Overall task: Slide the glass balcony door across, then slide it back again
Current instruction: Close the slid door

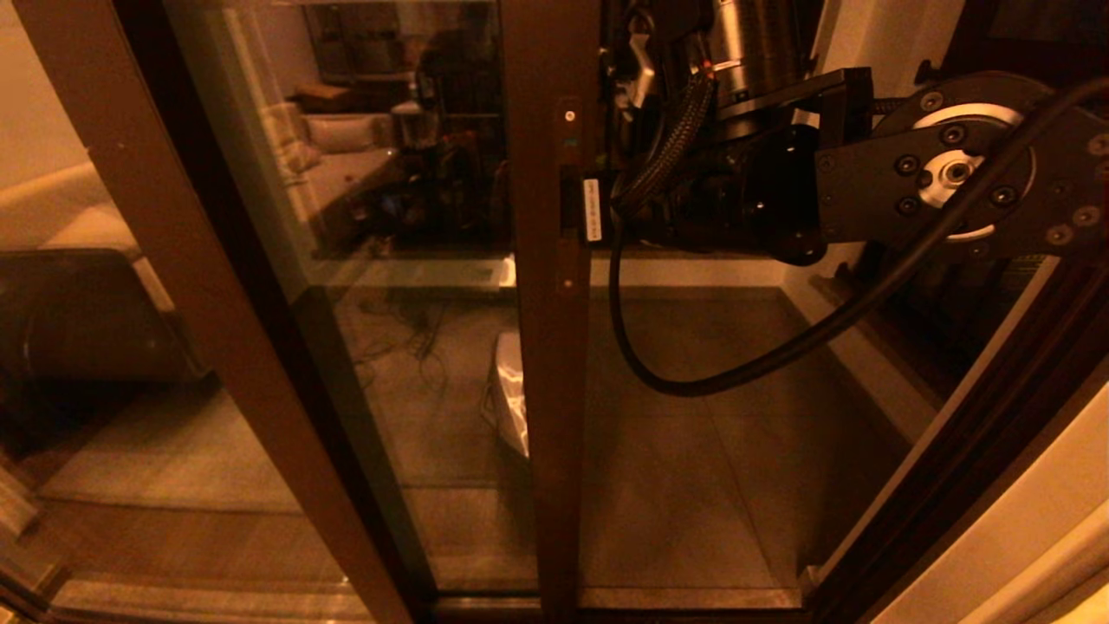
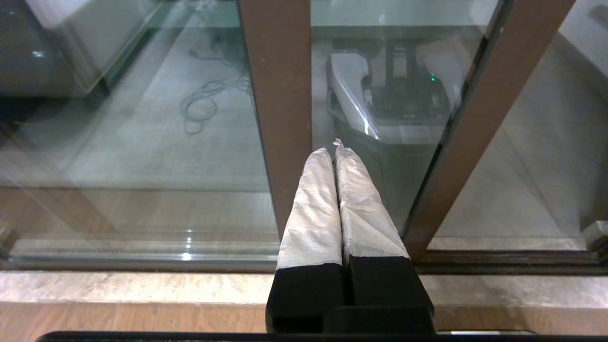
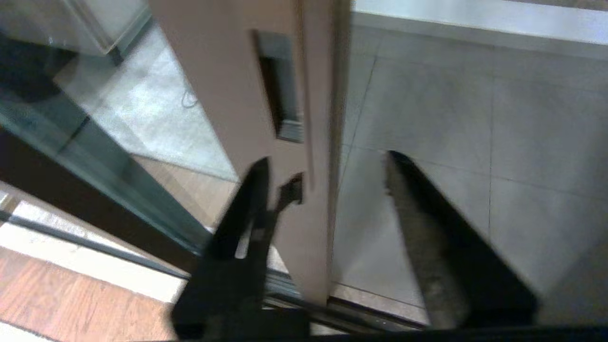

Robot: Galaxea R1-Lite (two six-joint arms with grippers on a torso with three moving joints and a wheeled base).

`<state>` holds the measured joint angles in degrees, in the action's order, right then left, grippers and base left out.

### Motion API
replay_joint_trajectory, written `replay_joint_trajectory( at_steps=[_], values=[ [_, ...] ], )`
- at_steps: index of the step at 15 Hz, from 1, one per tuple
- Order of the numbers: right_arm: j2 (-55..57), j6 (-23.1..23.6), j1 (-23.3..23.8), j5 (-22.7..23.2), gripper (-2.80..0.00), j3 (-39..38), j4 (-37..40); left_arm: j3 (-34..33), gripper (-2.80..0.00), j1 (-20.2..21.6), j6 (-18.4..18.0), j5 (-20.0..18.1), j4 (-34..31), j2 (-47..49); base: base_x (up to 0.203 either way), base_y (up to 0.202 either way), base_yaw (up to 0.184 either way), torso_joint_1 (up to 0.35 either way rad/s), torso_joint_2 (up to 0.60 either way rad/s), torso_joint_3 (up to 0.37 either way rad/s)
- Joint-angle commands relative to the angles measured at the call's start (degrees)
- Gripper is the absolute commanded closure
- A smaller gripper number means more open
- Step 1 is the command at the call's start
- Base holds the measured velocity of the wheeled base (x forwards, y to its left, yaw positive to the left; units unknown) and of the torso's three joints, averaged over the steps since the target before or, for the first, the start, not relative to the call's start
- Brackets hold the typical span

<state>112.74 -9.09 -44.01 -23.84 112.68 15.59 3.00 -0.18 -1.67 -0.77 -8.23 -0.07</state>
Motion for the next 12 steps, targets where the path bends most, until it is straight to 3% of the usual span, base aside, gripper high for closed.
replay_joint_trajectory(
  at_steps=[1, 12],
  values=[
    [-0.58, -0.13, -0.02, -0.15, -2.8, 0.0, 0.11, -0.01, 0.0, 0.01, 0.0, -0.02, -0.03, -0.01, 0.0, 0.0, 0.0, 0.0, 0.0, 0.0],
    [2.3, -0.05, 3.23, 0.2, -2.8, 0.0, -3.11, -0.01, 0.0, 0.01, 0.0, -0.02, -0.03, -0.01, 0.0, 0.0, 0.0, 0.0, 0.0, 0.0]
  ],
)
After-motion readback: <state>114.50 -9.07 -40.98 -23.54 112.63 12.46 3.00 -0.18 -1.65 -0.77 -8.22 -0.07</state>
